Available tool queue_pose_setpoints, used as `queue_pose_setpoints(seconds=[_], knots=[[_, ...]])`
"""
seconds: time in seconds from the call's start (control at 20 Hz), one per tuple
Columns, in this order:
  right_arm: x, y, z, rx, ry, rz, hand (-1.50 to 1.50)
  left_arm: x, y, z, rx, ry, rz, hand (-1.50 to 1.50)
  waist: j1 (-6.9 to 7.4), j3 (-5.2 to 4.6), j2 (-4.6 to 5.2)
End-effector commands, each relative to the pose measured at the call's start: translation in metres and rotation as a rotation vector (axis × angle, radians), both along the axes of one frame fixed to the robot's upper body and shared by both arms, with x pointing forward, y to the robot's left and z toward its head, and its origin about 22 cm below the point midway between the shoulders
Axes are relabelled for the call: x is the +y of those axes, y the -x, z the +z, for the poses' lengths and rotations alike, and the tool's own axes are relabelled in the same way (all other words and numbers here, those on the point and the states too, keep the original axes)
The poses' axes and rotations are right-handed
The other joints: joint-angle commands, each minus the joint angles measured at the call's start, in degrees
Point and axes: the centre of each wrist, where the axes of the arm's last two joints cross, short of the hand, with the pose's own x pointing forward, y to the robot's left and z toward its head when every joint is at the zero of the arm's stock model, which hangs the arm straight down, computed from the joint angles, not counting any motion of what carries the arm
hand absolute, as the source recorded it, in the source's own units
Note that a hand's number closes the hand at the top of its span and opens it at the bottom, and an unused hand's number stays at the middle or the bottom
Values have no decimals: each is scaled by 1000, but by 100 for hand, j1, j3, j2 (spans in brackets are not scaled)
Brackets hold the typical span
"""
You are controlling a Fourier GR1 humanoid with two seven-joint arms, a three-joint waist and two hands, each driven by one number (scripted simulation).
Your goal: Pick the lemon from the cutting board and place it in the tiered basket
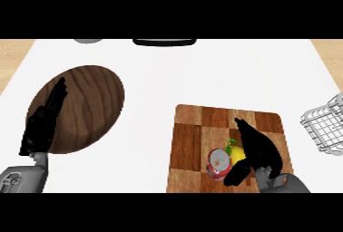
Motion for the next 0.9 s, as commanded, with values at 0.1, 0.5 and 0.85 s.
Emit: queue_pose_setpoints(seconds=[0.1, 0.5, 0.85], knots=[[6, -12, -24, 93, 15, -7, -150, -1, -2, 8, -5, -11, -6, 0, 2, 1, 0], [12, -9, -33, 118, 139, 231, 150, -7, -9, -4, -1, 2, -6, 0, 1, 0, 4], [20, 5, -14, 64, -41, 107, 150, 7, -4, -10, 1, -19, 3, 0, -37, -1, -5]])
